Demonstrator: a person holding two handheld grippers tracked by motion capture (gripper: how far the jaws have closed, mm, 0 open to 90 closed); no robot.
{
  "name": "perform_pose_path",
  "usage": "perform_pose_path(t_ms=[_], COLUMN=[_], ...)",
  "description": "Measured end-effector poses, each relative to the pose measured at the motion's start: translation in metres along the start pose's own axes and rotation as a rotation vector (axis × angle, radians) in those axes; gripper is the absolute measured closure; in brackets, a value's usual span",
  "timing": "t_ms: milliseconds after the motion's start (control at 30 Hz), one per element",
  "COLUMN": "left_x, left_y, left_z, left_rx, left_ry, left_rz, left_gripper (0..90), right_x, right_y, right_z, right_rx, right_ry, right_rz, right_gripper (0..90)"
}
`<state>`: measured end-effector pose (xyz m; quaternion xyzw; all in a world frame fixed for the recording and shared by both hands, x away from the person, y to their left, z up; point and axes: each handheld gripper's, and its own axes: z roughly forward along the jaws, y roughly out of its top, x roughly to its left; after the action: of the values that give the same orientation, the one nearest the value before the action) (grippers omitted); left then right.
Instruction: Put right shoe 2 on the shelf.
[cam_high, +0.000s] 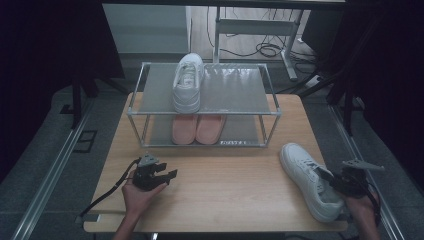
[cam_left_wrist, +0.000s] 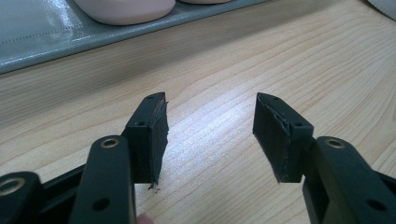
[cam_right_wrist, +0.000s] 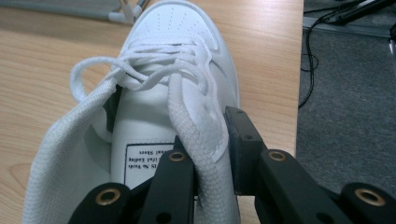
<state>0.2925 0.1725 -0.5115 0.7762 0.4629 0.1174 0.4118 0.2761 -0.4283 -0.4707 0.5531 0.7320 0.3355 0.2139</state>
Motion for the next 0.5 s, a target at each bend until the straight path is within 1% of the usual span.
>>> perform_pose_path(t_ms=[100,300,500], left_x=[0.0,0.0,0.0], left_y=[0.0,0.0,0.0], left_z=[0.0,0.0,-0.001], left_rx=[0.001,-0.001,-0.001], left_ry=[-0.001,0.001,0.003], left_rz=[0.0,0.0,-0.001], left_gripper=[45.4,45.4,45.4], right_x=[0.002,0.008,0.015], right_y=[0.0,0.001,0.002], right_z=[-0.002,-0.007,-0.015], right_rx=[-0.016,-0.043,-0.085], right_ry=[0.002,0.013,0.044], right_rz=[0.005,-0.001,0.004], right_gripper=[80.6,80.5,80.5])
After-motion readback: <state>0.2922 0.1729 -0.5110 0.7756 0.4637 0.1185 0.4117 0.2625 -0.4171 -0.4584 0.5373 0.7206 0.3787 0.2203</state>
